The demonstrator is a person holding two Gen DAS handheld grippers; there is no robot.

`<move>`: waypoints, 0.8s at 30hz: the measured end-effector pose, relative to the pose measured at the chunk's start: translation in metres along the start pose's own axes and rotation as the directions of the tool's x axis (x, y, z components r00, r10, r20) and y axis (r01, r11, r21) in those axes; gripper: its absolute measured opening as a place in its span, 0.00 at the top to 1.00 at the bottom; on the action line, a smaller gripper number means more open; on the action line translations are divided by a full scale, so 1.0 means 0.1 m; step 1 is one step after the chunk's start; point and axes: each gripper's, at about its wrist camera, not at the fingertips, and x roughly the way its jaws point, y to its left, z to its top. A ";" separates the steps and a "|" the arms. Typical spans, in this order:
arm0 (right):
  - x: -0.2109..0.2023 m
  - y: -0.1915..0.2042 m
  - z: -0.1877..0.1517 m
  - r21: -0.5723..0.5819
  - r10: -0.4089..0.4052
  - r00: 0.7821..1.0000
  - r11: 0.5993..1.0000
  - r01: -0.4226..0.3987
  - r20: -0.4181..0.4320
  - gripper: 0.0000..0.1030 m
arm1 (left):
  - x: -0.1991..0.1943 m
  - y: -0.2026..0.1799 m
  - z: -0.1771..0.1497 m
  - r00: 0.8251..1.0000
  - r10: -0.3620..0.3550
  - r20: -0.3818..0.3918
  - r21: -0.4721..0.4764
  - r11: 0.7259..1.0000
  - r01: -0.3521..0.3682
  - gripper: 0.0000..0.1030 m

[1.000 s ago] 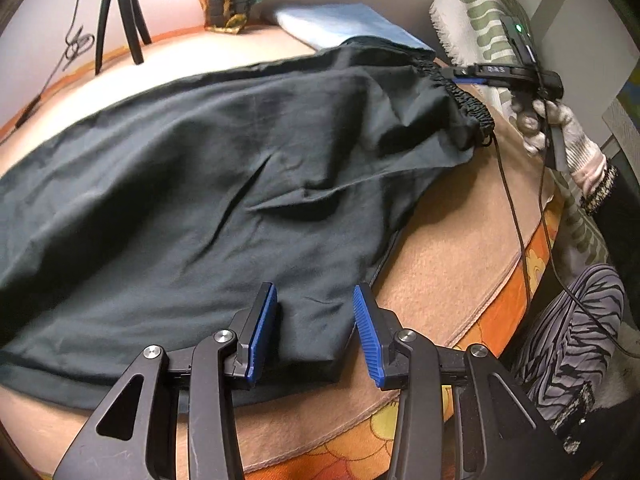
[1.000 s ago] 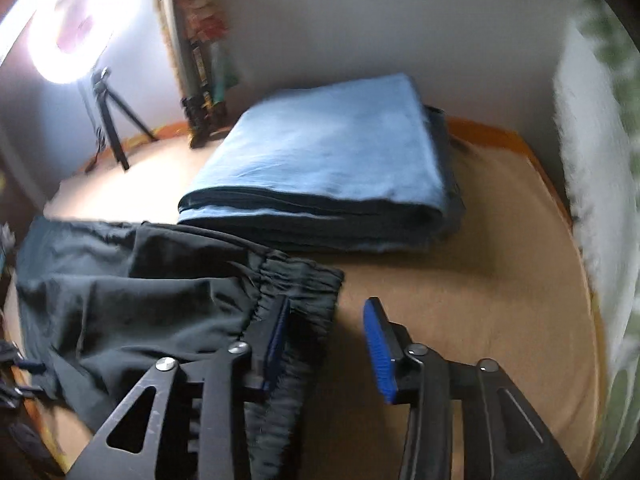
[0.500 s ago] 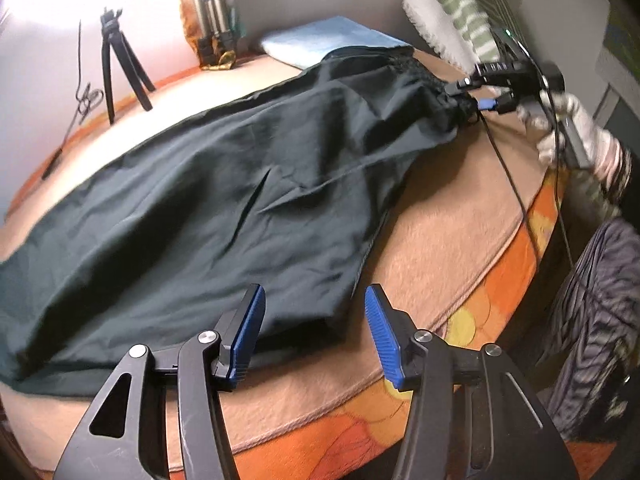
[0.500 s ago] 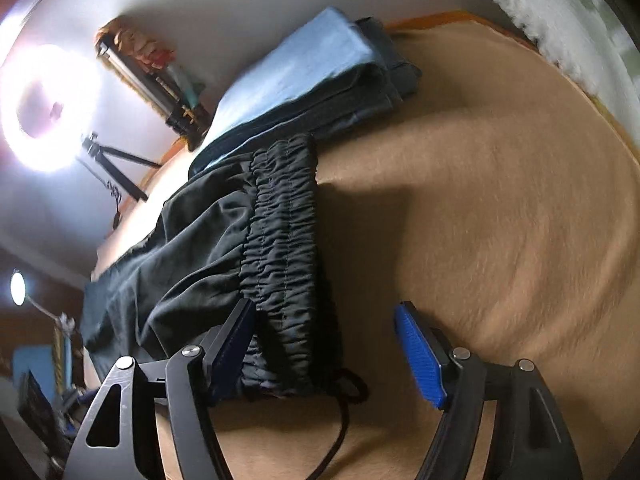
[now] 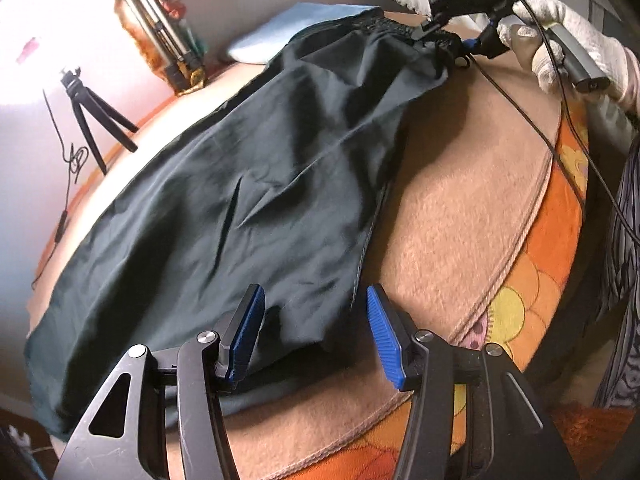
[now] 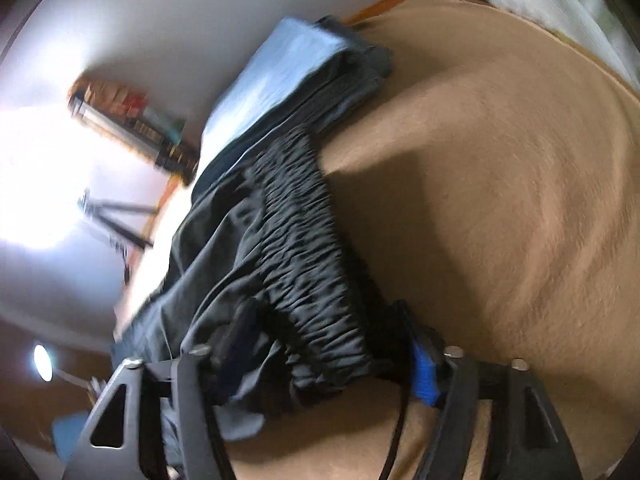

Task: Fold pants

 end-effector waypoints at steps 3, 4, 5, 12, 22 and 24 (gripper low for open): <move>0.00 -0.05 0.01 0.041 0.001 1.000 0.999 -0.002 0.024 0.61 | 0.02 0.02 0.00 1.000 0.011 0.017 0.001 1.000 -0.011 0.65; 0.00 -0.05 0.01 0.045 0.000 1.000 0.999 -0.002 0.032 0.63 | 0.03 0.03 0.00 1.000 0.003 0.018 0.000 1.000 -0.003 0.78; 0.00 -0.04 0.00 0.045 0.000 0.999 0.999 -0.002 0.035 0.66 | 0.04 0.05 0.00 1.000 -0.003 0.014 -0.002 1.000 0.003 0.93; -0.21 0.20 0.03 -0.051 0.007 0.995 0.999 -0.002 0.103 0.79 | -0.32 0.23 0.06 0.990 -0.026 0.138 -0.092 0.995 0.039 0.95; -0.59 0.48 0.05 -0.255 -0.104 0.971 0.954 0.160 0.217 0.84 | -0.23 0.07 -0.11 0.985 -0.155 0.079 -0.082 0.984 0.161 0.95; -0.39 0.39 0.04 -0.263 -0.185 0.966 0.937 0.229 0.183 0.84 | -0.16 0.04 -0.12 0.984 -0.170 0.055 -0.079 0.982 0.174 0.95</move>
